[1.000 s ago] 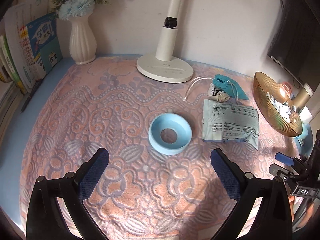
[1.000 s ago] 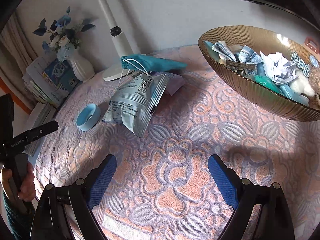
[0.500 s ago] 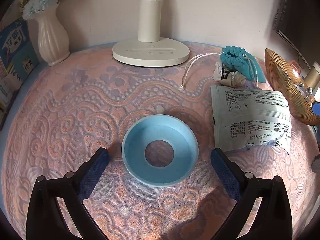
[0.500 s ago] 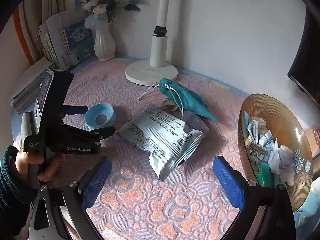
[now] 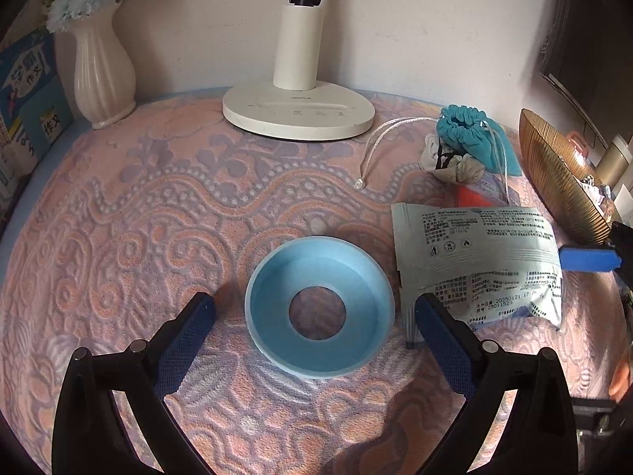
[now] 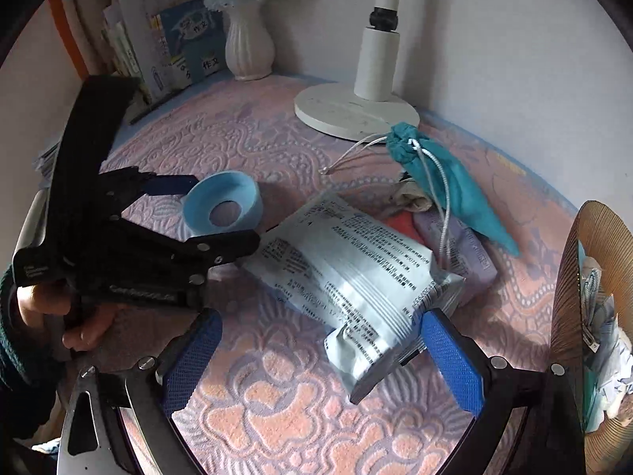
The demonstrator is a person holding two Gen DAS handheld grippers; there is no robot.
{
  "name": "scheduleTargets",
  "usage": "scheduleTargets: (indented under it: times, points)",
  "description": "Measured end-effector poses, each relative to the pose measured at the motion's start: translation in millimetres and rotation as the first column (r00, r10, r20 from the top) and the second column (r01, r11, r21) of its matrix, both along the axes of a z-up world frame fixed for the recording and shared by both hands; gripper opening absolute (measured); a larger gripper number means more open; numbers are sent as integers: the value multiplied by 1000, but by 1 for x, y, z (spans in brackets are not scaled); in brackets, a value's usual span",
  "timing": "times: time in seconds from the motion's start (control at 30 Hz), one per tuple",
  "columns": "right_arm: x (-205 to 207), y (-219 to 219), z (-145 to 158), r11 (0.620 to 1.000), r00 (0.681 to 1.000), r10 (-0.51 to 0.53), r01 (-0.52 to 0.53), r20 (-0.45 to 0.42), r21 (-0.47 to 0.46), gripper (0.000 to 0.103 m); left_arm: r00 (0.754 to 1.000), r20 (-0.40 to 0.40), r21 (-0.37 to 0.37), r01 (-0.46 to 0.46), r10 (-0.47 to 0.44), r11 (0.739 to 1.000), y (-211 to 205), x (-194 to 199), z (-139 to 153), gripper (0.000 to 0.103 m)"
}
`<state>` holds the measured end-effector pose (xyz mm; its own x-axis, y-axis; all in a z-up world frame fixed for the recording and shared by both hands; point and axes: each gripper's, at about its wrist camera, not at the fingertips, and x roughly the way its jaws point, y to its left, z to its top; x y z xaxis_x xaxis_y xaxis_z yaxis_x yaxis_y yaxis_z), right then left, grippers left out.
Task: Organize soft objects
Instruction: 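Grasp the white barcode bag with the right tool while the left tool grasps the light-blue ring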
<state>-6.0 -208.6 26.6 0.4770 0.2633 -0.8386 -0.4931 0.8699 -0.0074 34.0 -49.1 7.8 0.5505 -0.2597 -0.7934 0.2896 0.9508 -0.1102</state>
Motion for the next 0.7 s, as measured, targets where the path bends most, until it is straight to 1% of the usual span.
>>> scheduleTargets:
  times: [0.07,0.13,0.23,0.33,0.4,0.43,0.5,0.57,0.6,0.63,0.67,0.7]
  points:
    - [-19,12,1,998,999,45,-44,27,-51,101,1000,0,-3,0,0,1000,1,0,0,100]
    - [-29,18,2,993,996,69,-65,47,-94,101,1000,1,-3,-1,1,1000,2,-1,0,100]
    - [-30,15,7,989,994,47,-32,98,-145,101,1000,3,3,-6,6,1000,1,-1,0,98]
    - [-13,5,14,984,992,13,9,123,-176,101,1000,12,14,-15,15,1000,2,-2,-1,86]
    - [0,0,14,985,995,15,2,102,-171,101,999,21,19,-27,26,999,3,-2,0,70]
    - [6,-1,12,985,996,25,-10,86,-173,101,999,26,13,-26,26,1000,4,-3,0,64]
    - [15,-2,6,979,997,32,-18,70,-203,101,999,42,-2,-9,9,1000,4,-6,2,64]
    - [26,-1,-4,975,999,35,-25,41,-222,101,999,47,3,-8,7,1000,3,-7,3,63]
    - [29,1,-8,975,999,36,-28,28,-221,100,999,47,-3,-9,9,1000,4,-7,3,63]
    - [30,3,-11,974,999,39,-33,21,-222,97,999,47,-13,-11,11,1000,6,-7,4,63]
    - [28,6,-14,974,999,45,-40,16,-221,84,999,49,-24,-14,16,1000,7,-7,4,63]
    - [24,8,-15,974,999,46,-40,22,-223,83,998,54,-34,-22,24,999,10,-7,5,63]
